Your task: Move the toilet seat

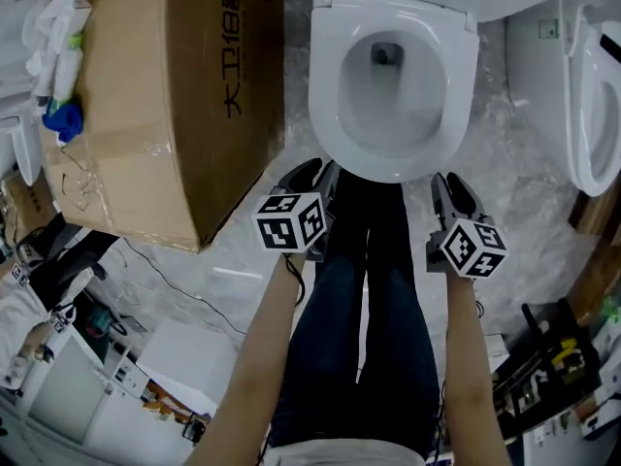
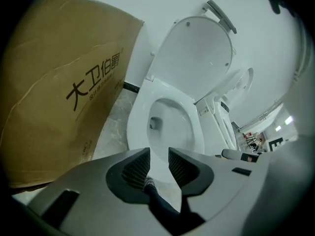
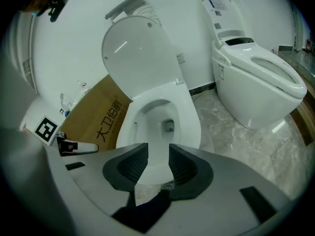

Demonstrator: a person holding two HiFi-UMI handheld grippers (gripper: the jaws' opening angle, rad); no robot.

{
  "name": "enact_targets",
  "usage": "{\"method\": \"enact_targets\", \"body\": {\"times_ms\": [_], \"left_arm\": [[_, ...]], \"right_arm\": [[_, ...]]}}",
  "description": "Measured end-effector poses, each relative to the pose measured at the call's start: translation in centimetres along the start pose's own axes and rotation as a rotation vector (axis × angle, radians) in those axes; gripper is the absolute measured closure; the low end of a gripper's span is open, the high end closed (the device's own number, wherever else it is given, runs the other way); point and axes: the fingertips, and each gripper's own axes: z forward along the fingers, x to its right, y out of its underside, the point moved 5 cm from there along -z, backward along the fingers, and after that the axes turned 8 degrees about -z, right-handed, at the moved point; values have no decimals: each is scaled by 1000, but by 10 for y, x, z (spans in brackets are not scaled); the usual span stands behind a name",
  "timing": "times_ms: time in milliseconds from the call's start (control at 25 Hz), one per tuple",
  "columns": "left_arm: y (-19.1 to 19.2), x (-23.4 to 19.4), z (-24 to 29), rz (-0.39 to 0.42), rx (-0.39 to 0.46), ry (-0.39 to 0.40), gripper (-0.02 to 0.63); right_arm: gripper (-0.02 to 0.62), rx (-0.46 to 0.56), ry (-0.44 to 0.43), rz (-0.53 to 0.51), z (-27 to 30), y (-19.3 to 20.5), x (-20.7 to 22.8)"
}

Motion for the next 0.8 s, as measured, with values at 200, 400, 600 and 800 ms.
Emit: {"method": "enact_targets", "body": {"times_ms": [200, 400, 600, 800], "left_arm": [[7, -13, 22, -12, -64, 3, 470], [14, -21, 38, -29, -86, 12, 442], [20, -30, 46, -58, -98, 21, 425], [24, -40, 57, -95, -101, 42, 409]], "right_arm": [[429, -37, -21, 10, 21, 13, 13], [419, -61, -15, 60, 34, 28, 28], [409, -76, -28, 67, 44, 34, 34], [385, -69, -21, 110, 55, 38, 41]]}}
